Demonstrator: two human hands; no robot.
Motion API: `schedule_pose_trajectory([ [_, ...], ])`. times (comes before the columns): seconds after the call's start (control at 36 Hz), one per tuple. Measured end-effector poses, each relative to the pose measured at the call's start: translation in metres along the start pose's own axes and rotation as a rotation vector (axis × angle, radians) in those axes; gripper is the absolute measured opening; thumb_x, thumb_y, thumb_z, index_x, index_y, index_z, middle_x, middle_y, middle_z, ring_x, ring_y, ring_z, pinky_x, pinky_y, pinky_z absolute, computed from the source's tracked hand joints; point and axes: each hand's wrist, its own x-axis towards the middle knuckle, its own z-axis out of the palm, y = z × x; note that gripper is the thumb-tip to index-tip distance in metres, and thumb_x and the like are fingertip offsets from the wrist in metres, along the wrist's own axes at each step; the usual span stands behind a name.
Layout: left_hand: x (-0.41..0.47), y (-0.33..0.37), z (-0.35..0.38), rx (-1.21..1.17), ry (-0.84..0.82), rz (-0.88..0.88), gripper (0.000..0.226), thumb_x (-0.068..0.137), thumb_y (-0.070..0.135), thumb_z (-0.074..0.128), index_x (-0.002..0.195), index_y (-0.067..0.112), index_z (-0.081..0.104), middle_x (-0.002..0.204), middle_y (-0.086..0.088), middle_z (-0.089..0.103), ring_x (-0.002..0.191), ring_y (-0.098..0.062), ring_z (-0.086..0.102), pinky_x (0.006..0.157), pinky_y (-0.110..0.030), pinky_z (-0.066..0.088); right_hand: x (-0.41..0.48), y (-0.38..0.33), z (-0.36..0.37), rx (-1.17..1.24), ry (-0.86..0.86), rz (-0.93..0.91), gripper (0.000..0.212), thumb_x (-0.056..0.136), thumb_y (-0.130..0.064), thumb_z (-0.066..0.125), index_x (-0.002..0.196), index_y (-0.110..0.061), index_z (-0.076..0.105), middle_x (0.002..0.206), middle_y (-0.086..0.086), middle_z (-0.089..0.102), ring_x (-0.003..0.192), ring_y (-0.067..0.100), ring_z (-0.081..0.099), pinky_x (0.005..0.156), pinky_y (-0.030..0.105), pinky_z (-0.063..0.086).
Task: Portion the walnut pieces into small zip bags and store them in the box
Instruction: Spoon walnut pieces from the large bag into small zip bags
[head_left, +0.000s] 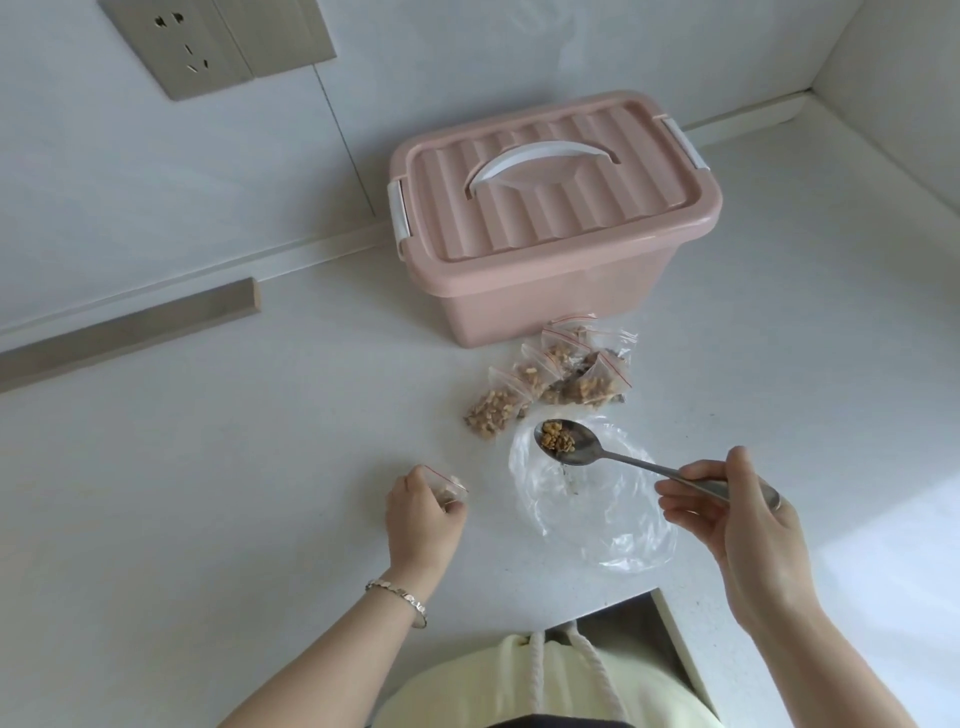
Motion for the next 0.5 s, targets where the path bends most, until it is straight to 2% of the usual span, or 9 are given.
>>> schedule_pose_trajectory([
  [0.06,-0.002,-0.002,-0.003,-0.111,0.032,0.089,0.022,0.07,0.003,0.063,0.086,0.014,0.053,0.084,0.005,0.055,0.094,-0.022,0.052,0.077,-0.022,0.038,-0.001,0.001,0.001,-0.007,-0.007,0.002,0.047,0.099,-0.032,0.036,0.071,-0.003,0.061,0.059,0.012,0.068,0.055,0.018,0.065,0.052,0.02,0.055],
  [0.11,-0.006,-0.001,-0.008,-0.213,0.036,0.095,0.033,0.071,-0.003,0.062,0.101,0.007,0.053,0.085,0.011,0.051,0.089,-0.014,0.054,0.075,-0.011,0.035,-0.002,0.003,0.002,-0.015,-0.019,0.001,0.047,0.098,-0.032,0.036,0.071,-0.003,0.061,0.06,0.013,0.069,0.055,0.018,0.065,0.053,0.021,0.055],
  [0.17,-0.008,-0.001,-0.011,-0.331,0.013,0.046,0.042,0.073,-0.004,0.062,0.113,0.005,0.05,0.095,0.003,0.055,0.083,-0.006,0.057,0.072,-0.006,0.037,-0.003,0.003,0.004,-0.028,-0.038,-0.003,0.047,0.098,-0.032,0.036,0.072,-0.002,0.061,0.061,0.014,0.069,0.054,0.019,0.064,0.053,0.021,0.055],
  [0.22,-0.011,-0.002,-0.013,-0.43,-0.019,0.034,0.042,0.074,-0.004,0.061,0.109,0.016,0.05,0.104,-0.003,0.058,0.086,-0.005,0.058,0.068,-0.001,0.039,-0.004,0.002,0.007,-0.047,-0.064,-0.009,0.048,0.098,-0.031,0.035,0.072,-0.001,0.061,0.061,0.015,0.068,0.053,0.02,0.064,0.052,0.021,0.054],
  [0.31,-0.017,-0.003,-0.016,-0.449,-0.08,0.073,0.047,0.075,-0.003,0.062,0.112,0.024,0.051,0.109,0.003,0.058,0.098,-0.008,0.055,0.074,0.001,0.037,-0.004,0.0,0.014,-0.094,-0.118,-0.014,0.048,0.098,-0.03,0.035,0.072,0.0,0.061,0.062,0.018,0.068,0.052,0.021,0.063,0.051,0.022,0.054],
  [0.42,-0.023,-0.003,-0.019,-0.387,-0.127,0.213,0.044,0.075,-0.001,0.068,0.114,0.016,0.056,0.11,0.007,0.061,0.102,0.007,0.053,0.083,0.002,0.034,-0.003,-0.001,0.027,-0.164,-0.18,-0.027,0.049,0.098,-0.03,0.035,0.069,-0.001,0.062,0.063,0.019,0.068,0.052,0.021,0.063,0.051,0.023,0.054],
  [0.5,-0.027,0.002,-0.021,-0.397,-0.143,0.262,0.044,0.076,0.001,0.068,0.109,0.026,0.054,0.108,0.015,0.058,0.105,0.018,0.047,0.084,0.002,0.032,-0.003,0.0,0.037,-0.259,-0.238,-0.084,0.048,0.096,-0.03,0.036,0.069,0.0,0.063,0.062,0.016,0.068,0.054,0.022,0.064,0.052,0.024,0.054],
])
